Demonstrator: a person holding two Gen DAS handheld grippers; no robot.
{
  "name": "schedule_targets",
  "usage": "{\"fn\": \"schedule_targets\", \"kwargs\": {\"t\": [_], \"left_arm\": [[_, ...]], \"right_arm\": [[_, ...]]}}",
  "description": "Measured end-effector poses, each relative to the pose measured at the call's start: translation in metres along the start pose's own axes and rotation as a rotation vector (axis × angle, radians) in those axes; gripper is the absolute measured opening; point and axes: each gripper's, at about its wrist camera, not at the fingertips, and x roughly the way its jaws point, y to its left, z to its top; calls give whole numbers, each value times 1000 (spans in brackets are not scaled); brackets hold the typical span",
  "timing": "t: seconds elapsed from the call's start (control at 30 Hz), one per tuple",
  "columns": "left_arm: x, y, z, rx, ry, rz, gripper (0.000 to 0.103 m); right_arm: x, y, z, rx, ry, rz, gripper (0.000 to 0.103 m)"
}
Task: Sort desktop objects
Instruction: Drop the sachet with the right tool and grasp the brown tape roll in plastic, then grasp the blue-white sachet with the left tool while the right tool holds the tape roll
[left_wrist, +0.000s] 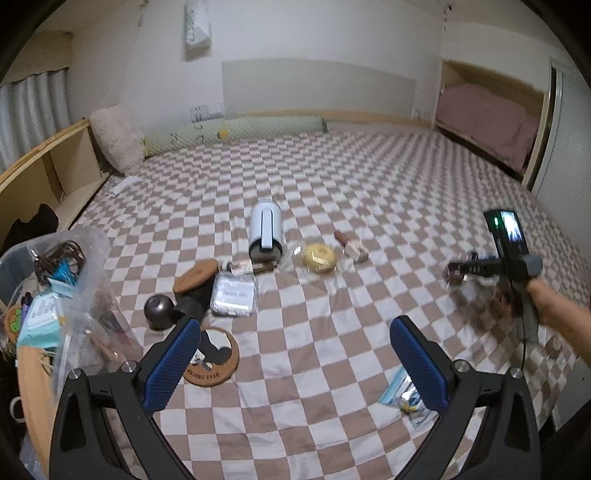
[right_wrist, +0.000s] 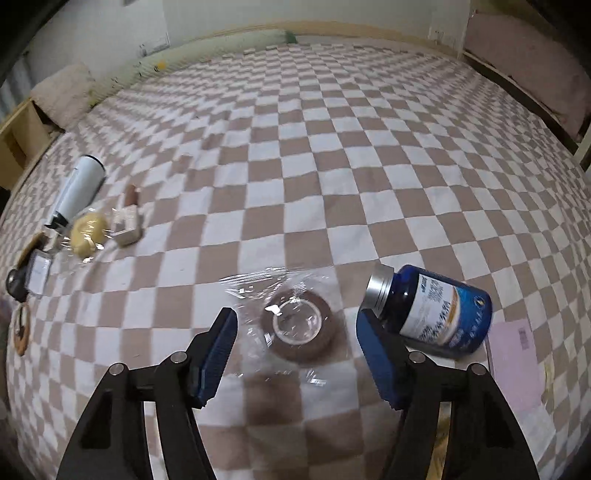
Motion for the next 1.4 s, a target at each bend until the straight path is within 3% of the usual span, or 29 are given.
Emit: {"fn": "schedule_targets", "kwargs": {"t": [0.2, 0.23, 0.33, 0.57, 0.77, 0.93, 1.0, 1.03, 1.2, 1.4], "left_arm": [[21, -11, -21, 36, 65, -12, 103], [24, -12, -24, 29, 77, -24, 103], [32, -15, -33, 8, 109, -57, 103], [38, -41, -50, 41, 128, -125, 103], [50, -77, -73, 64, 174, -229, 102], [73, -103, -98, -38, 263, -323, 98], [87, -111, -108, -87, 315, -365, 70], [94, -115, -112, -106, 340, -375, 67], [108, -128, -123, -129, 356, -364, 66], [114, -123, -117, -263, 366, -398, 66]], "right_arm": [[29, -3, -1, 8, 43, 10, 62], [30, -3, -1, 9, 40, 20, 55], [28, 9, -5, -33, 31, 28, 51], [8, 47, -33, -168, 94, 176, 51], [-12, 109, -64, -332, 138, 286, 50], [-7, 138, -67, -387, 161, 289, 51], [-1, 139, -61, -378, 169, 298, 51], [-1, 134, -60, -366, 175, 308, 51], [-11, 122, -71, -379, 171, 317, 50], [-20, 122, -82, -502, 176, 328, 50]]}}
